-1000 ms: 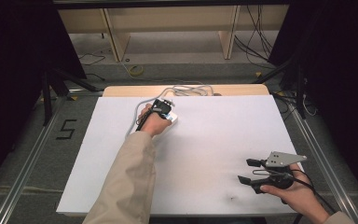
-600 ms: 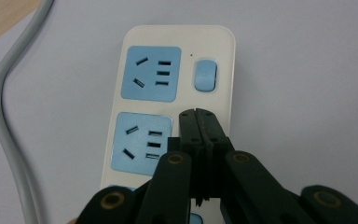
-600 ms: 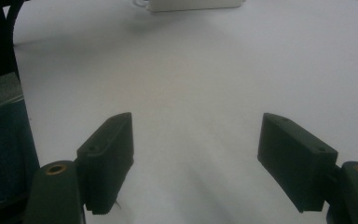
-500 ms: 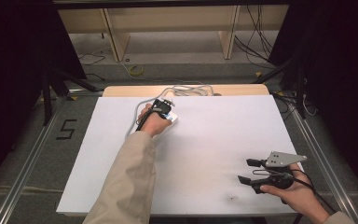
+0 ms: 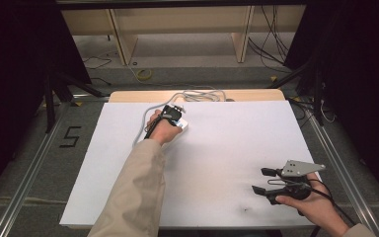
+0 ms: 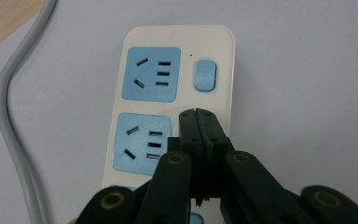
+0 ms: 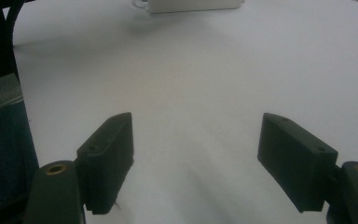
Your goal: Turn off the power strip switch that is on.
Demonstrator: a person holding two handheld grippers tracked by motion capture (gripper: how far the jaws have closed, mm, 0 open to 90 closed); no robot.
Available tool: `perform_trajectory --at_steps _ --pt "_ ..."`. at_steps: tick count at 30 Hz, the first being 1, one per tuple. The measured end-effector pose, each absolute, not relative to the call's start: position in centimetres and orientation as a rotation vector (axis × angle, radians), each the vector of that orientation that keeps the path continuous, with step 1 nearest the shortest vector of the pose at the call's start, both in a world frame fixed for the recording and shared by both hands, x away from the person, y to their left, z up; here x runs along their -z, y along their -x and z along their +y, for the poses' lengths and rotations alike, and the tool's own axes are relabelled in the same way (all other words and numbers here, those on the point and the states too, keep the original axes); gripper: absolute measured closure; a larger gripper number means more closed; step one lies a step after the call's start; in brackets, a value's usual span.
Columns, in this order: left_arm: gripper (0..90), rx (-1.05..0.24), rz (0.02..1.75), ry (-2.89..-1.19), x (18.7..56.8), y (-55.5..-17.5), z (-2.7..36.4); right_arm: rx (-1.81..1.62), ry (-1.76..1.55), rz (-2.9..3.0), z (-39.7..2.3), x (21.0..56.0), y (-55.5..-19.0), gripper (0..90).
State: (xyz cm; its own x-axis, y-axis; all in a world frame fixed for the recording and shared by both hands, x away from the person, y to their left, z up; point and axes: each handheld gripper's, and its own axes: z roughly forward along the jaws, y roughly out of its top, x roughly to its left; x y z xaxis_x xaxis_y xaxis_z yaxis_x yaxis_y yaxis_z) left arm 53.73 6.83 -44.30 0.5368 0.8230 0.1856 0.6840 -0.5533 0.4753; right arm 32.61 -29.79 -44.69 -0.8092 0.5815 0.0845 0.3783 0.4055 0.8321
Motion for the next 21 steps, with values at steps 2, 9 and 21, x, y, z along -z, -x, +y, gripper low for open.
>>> perform_trajectory --at_steps 2,9,21 --pt "90.0 -0.552 1.248 -2.429 44.29 -53.76 6.88 -1.361 -0.851 2.443 -29.79 44.71 -32.6 27.3" --pt "90.0 -0.56 1.254 -2.423 44.33 -53.88 6.88 -1.361 -0.858 2.441 -29.81 44.68 -32.59 27.2" --pt "90.0 -0.551 1.254 -2.422 44.28 -53.93 7.03 -1.361 -0.857 2.441 -29.81 44.67 -32.6 27.3"
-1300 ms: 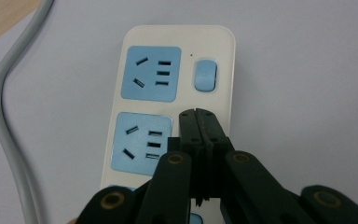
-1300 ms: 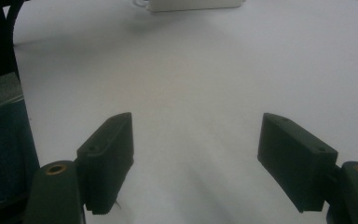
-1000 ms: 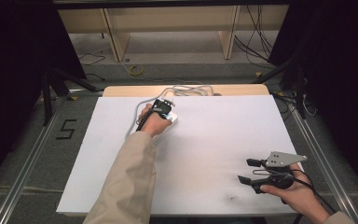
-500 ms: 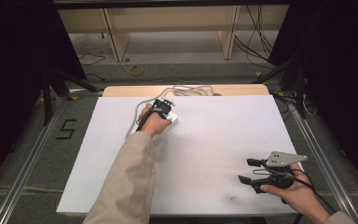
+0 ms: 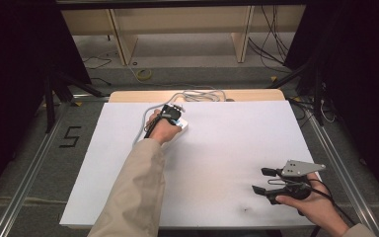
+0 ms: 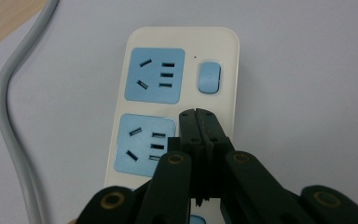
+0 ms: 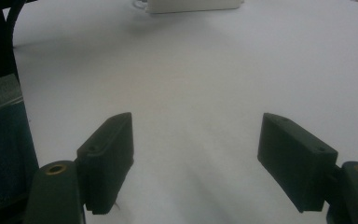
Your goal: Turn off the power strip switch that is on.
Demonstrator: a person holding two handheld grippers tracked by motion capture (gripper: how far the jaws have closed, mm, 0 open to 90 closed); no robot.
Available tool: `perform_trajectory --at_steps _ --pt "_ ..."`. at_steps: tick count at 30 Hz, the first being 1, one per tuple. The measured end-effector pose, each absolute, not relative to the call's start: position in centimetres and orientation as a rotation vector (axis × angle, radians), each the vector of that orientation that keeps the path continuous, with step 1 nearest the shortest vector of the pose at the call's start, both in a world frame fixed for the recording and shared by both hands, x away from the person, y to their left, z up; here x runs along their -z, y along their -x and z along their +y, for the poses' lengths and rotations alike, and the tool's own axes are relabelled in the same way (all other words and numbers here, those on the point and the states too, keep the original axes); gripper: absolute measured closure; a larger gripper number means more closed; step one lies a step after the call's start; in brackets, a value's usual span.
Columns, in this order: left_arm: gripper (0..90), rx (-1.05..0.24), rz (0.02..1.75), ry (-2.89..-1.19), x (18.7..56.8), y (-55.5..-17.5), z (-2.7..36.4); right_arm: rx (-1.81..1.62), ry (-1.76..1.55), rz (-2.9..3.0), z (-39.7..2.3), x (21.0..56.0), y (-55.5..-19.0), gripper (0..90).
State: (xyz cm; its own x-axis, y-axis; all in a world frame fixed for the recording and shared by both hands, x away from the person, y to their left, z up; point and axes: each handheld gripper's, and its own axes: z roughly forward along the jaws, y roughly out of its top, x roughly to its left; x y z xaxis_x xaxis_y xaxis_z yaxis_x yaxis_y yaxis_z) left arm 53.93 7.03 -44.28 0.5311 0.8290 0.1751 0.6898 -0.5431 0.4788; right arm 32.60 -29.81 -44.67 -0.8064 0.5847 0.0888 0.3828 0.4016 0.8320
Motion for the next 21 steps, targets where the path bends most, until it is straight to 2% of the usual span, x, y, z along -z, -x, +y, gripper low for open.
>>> perform_trajectory --at_steps 21 --pt "90.0 -0.554 1.245 -2.424 44.3 -53.87 7.02 -1.36 -0.858 2.44 -29.86 44.67 -32.6 27.3"
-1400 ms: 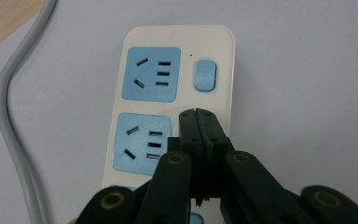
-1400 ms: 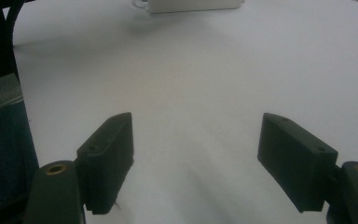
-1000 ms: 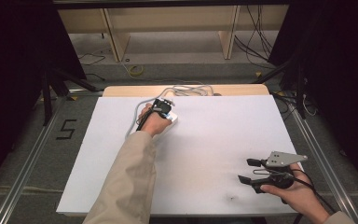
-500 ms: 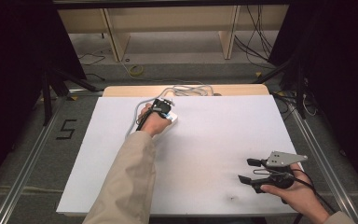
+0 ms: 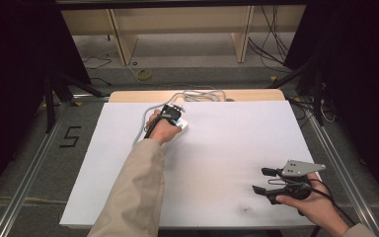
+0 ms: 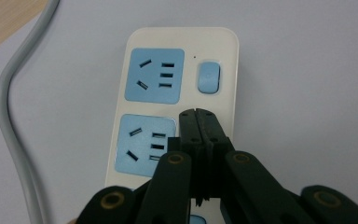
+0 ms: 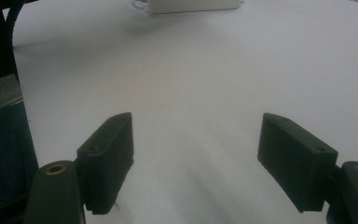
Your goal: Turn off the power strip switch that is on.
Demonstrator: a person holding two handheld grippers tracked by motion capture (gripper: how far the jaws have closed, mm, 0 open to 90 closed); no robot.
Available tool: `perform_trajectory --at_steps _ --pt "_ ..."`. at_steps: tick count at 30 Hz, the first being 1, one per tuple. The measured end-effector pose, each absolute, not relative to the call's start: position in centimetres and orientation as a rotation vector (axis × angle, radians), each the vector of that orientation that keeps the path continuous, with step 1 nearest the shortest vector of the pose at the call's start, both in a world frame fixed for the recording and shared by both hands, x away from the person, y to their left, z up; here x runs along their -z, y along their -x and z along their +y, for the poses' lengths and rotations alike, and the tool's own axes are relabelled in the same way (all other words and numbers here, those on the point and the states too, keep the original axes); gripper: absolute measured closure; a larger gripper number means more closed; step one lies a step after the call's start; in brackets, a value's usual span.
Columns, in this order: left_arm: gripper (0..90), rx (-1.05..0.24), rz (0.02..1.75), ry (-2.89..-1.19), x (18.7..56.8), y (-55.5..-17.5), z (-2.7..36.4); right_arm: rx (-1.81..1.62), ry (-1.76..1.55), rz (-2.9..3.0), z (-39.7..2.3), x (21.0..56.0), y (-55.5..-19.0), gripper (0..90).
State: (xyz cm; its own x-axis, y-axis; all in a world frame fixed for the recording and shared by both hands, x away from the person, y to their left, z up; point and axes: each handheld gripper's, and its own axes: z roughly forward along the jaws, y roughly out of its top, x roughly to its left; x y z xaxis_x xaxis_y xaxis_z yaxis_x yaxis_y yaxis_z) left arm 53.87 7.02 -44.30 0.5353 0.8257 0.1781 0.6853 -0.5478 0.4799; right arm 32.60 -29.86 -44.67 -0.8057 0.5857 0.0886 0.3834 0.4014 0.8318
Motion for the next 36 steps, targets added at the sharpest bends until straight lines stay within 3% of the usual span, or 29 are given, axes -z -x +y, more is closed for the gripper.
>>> perform_trajectory --at_steps 24,26,31,36 --pt "89.5 -0.569 1.247 -2.316 43.7 -53.4 8.0 -1.362 -0.851 2.434 -29.9 44.7 -32.7 27.3" --pt "83.3 -0.57 1.245 -2.302 43.5 -53.3 8.1 -1.363 -0.851 2.434 -29.9 44.7 -32.7 27.3" --pt "79.5 -0.589 1.221 -2.287 43.0 -53.0 8.5 -1.362 -0.854 2.435 -29.9 44.7 -32.6 27.3" --pt "69.8 -0.571 1.209 -2.262 42.5 -52.8 9.0 -1.362 -0.853 2.433 -29.9 44.7 -32.7 27.3"
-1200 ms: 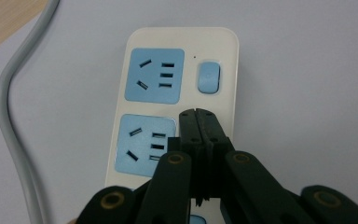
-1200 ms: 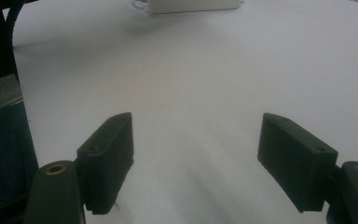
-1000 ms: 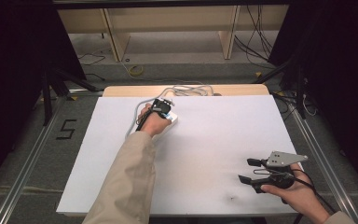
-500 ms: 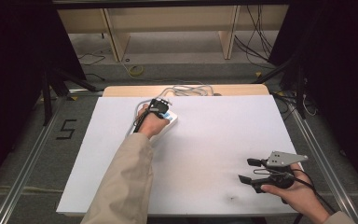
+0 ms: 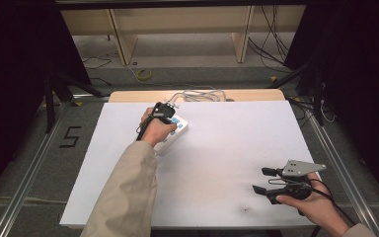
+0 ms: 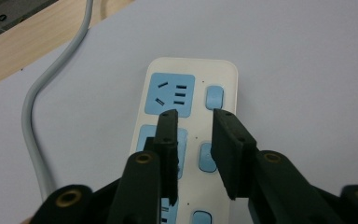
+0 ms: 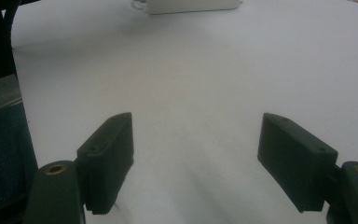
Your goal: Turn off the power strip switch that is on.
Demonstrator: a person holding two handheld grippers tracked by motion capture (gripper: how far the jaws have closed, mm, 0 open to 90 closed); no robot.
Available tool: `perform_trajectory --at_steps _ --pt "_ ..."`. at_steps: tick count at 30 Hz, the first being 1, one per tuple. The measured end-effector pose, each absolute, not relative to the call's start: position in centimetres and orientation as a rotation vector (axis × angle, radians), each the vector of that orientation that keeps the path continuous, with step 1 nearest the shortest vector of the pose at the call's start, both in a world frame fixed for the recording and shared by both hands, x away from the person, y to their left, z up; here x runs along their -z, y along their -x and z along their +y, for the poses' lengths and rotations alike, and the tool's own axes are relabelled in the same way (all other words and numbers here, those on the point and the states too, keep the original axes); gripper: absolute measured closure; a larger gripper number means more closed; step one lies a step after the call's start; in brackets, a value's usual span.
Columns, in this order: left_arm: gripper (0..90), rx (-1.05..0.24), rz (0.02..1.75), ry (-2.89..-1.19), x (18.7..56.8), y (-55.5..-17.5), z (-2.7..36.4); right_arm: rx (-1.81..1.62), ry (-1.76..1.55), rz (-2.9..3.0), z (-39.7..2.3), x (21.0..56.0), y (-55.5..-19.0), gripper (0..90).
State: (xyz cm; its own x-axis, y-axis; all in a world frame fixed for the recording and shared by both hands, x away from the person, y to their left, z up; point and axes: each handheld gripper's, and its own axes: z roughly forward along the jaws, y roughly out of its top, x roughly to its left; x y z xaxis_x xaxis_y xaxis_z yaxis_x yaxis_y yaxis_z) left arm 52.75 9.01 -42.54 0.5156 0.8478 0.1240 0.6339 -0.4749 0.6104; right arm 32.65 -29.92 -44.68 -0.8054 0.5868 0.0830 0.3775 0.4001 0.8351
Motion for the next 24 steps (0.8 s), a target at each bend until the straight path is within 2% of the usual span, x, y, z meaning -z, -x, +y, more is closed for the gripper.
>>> perform_trajectory --at_steps 4,7,11,16,24 --pt "57.0 -0.56 1.214 -2.251 42.4 -52.6 9.4 -1.361 -0.853 2.434 -29.9 44.7 -32.6 27.2" --pt "53.1 -0.546 1.207 -2.25 42.3 -52.4 9.6 -1.362 -0.855 2.434 -29.9 44.7 -32.6 27.2" --pt "41.2 -0.546 1.198 -2.248 42.1 -52.0 9.9 -1.361 -0.86 2.432 -30.0 44.7 -32.6 27.2" --pt "35.2 -0.523 1.188 -2.218 41.7 -51.3 10.3 -1.363 -0.855 2.435 -29.9 44.7 -32.6 27.2" --pt "31.2 -0.509 1.143 -2.216 41.1 -49.4 10.9 -1.361 -0.861 2.43 -30.0 44.7 -32.6 27.2"
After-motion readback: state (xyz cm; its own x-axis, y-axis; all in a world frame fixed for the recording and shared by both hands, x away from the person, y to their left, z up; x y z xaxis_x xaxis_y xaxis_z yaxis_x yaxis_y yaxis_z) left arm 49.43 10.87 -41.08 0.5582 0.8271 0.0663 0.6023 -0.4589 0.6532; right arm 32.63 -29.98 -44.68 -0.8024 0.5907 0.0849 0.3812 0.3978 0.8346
